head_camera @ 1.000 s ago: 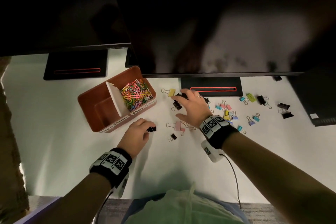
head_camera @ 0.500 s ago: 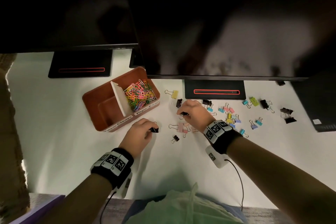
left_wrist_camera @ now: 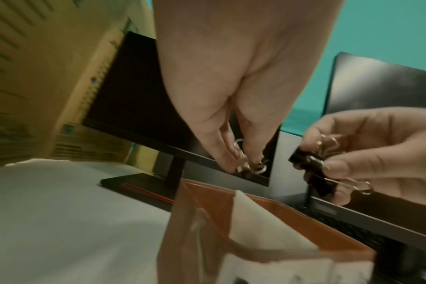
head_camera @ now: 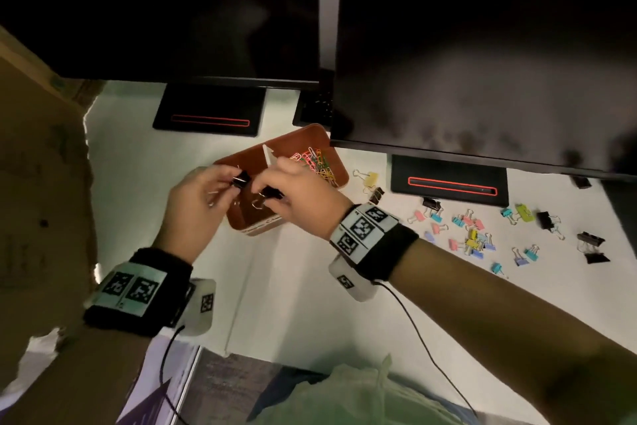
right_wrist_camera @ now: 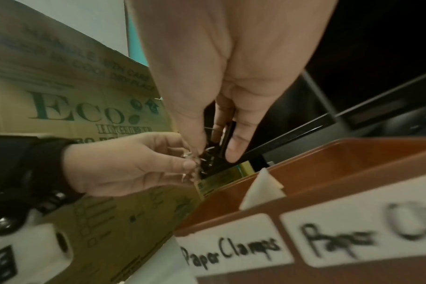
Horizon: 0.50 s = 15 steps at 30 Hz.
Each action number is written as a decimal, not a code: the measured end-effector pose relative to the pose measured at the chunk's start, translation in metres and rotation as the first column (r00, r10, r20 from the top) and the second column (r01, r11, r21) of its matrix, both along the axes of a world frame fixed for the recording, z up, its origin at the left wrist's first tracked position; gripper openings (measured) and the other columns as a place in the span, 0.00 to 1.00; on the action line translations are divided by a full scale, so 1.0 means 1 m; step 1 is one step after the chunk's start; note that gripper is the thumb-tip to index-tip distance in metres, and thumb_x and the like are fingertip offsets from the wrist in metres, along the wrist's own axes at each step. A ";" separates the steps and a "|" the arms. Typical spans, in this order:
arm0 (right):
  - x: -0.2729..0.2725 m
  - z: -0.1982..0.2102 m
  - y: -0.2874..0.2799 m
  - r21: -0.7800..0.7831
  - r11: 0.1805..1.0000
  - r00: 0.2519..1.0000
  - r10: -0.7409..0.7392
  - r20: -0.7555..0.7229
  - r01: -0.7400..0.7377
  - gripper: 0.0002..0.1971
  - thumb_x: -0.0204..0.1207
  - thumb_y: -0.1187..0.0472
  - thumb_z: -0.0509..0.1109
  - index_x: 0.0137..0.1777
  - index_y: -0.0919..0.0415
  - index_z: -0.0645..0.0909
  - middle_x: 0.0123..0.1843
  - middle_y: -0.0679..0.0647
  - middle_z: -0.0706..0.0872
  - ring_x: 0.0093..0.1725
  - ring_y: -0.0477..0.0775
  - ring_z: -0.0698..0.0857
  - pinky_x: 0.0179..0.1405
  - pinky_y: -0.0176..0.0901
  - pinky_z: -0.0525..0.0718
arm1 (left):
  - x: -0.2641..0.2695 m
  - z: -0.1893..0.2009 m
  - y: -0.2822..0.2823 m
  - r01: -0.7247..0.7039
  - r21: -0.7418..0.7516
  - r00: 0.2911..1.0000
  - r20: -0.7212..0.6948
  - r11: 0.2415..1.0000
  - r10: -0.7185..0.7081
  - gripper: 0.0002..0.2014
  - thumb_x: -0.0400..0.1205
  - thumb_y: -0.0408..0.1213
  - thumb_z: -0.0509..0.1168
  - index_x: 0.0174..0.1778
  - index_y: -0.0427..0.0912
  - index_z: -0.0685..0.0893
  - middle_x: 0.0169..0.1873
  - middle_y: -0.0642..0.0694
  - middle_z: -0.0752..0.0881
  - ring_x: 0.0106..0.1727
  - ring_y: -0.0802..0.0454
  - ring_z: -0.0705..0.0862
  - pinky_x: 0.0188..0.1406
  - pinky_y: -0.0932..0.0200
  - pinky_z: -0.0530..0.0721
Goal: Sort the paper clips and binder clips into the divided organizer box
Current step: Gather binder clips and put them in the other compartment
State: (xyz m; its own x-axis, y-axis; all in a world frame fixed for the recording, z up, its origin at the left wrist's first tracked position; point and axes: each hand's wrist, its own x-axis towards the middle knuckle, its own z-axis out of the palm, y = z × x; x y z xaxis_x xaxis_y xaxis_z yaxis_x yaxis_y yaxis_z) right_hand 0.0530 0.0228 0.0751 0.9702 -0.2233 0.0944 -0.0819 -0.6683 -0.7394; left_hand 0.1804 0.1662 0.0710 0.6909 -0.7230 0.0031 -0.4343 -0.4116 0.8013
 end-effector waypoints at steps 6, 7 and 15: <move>0.014 0.003 0.007 0.086 0.989 0.983 -0.105 -0.147 0.119 0.21 0.77 0.54 0.68 0.69 0.54 0.71 0.65 0.52 0.77 0.58 0.49 0.81 0.58 0.46 0.83 | 0.010 -0.002 -0.003 0.004 0.037 0.999 -0.051 0.999 -0.002 0.20 0.80 0.22 0.59 0.65 0.46 0.80 0.59 0.47 0.84 0.60 0.52 0.84 0.64 0.56 0.80; 0.002 0.001 0.000 0.084 0.982 0.980 -0.156 -0.123 0.166 0.18 0.78 0.54 0.68 0.66 0.53 0.73 0.61 0.49 0.78 0.53 0.43 0.81 0.54 0.41 0.83 | 0.005 0.000 -0.004 0.002 0.014 1.000 -0.015 1.000 -0.002 0.19 0.80 0.23 0.59 0.64 0.45 0.80 0.58 0.47 0.84 0.58 0.55 0.84 0.61 0.58 0.81; -0.106 -0.052 -0.094 -0.194 0.937 0.838 -0.347 -0.420 0.291 0.19 0.74 0.64 0.69 0.65 0.51 0.74 0.68 0.51 0.74 0.60 0.54 0.80 0.64 0.44 0.77 | -0.085 -0.028 -0.030 0.478 0.040 0.878 0.005 0.878 -0.478 0.12 0.78 0.41 0.69 0.57 0.50 0.81 0.58 0.53 0.76 0.60 0.60 0.76 0.61 0.60 0.76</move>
